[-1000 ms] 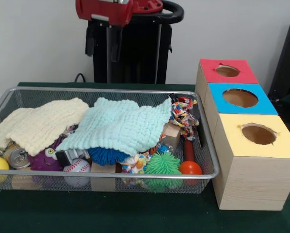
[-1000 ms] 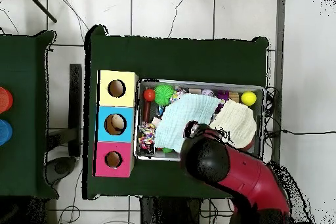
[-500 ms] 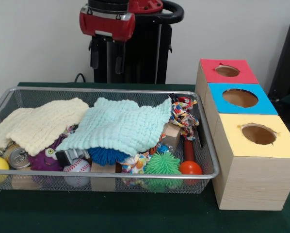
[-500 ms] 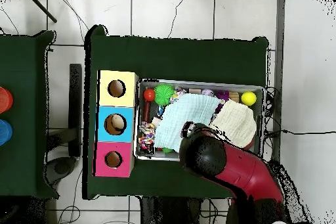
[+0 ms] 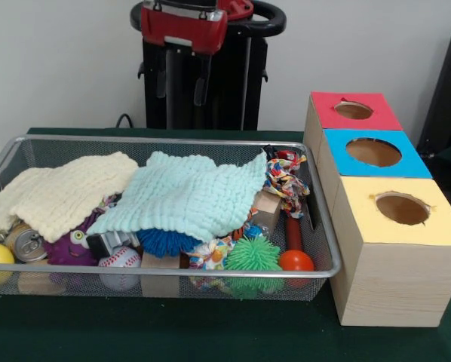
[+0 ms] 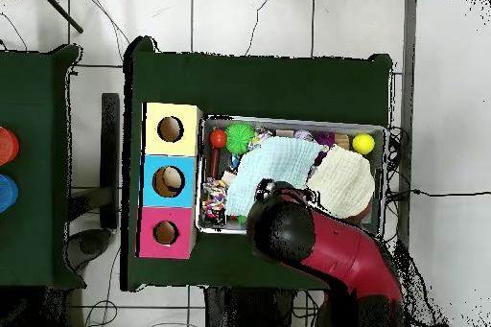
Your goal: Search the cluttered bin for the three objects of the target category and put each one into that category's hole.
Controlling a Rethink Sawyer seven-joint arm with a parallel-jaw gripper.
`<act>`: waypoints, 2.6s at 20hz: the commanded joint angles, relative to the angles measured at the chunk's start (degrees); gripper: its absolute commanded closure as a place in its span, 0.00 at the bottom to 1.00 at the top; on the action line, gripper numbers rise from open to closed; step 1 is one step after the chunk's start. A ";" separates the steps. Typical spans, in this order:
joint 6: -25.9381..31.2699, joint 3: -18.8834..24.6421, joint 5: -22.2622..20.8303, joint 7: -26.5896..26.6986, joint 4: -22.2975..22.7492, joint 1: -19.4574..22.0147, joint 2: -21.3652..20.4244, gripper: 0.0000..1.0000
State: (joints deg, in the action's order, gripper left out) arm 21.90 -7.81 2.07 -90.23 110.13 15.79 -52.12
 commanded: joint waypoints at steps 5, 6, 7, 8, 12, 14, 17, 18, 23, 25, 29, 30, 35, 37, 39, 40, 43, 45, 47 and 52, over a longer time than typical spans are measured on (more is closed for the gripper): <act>-2.16 -2.78 1.37 -13.68 1.19 -2.37 0.18 0.00; -2.47 -2.95 1.61 -13.99 1.25 -2.50 0.30 0.00; -2.79 -3.11 1.85 -14.29 1.30 -2.62 0.43 0.00; -3.02 -3.35 2.35 -14.92 1.31 -2.82 0.70 0.00; -3.63 -4.21 3.91 -16.79 0.99 -3.47 1.87 0.00; -3.77 -3.30 4.22 -15.58 0.95 -2.73 2.40 0.00; -4.75 -1.37 4.11 -12.96 1.13 -0.49 2.93 0.00; -5.38 -0.39 3.99 -11.94 1.25 0.63 3.26 0.00; -6.66 6.94 2.21 -4.05 1.91 9.75 3.71 0.00; -6.24 10.56 0.71 -0.34 1.85 14.25 3.72 0.00; -4.57 16.15 -2.27 5.09 0.40 22.18 5.16 0.00; -2.98 17.38 -3.18 7.39 -0.70 24.42 5.46 0.00; 3.03 22.51 -7.10 13.83 -5.57 32.23 7.50 0.00; 5.39 23.63 -8.82 14.55 -7.42 33.65 7.94 0.00; 6.95 25.26 -10.09 14.38 -8.51 34.46 8.08 0.00; 7.24 26.26 -10.59 13.86 -8.01 34.33 7.64 0.00; 7.95 29.34 -12.38 13.80 -7.61 35.89 7.66 0.00; 8.20 31.14 -13.50 13.93 -7.05 36.82 7.63 0.00; 8.45 32.52 -14.61 13.90 -6.75 37.64 7.60 0.00; 12.48 38.80 -16.61 18.07 -6.56 41.21 8.08 0.00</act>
State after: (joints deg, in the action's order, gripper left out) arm 25.36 19.22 -10.56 -89.85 105.22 54.74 -45.76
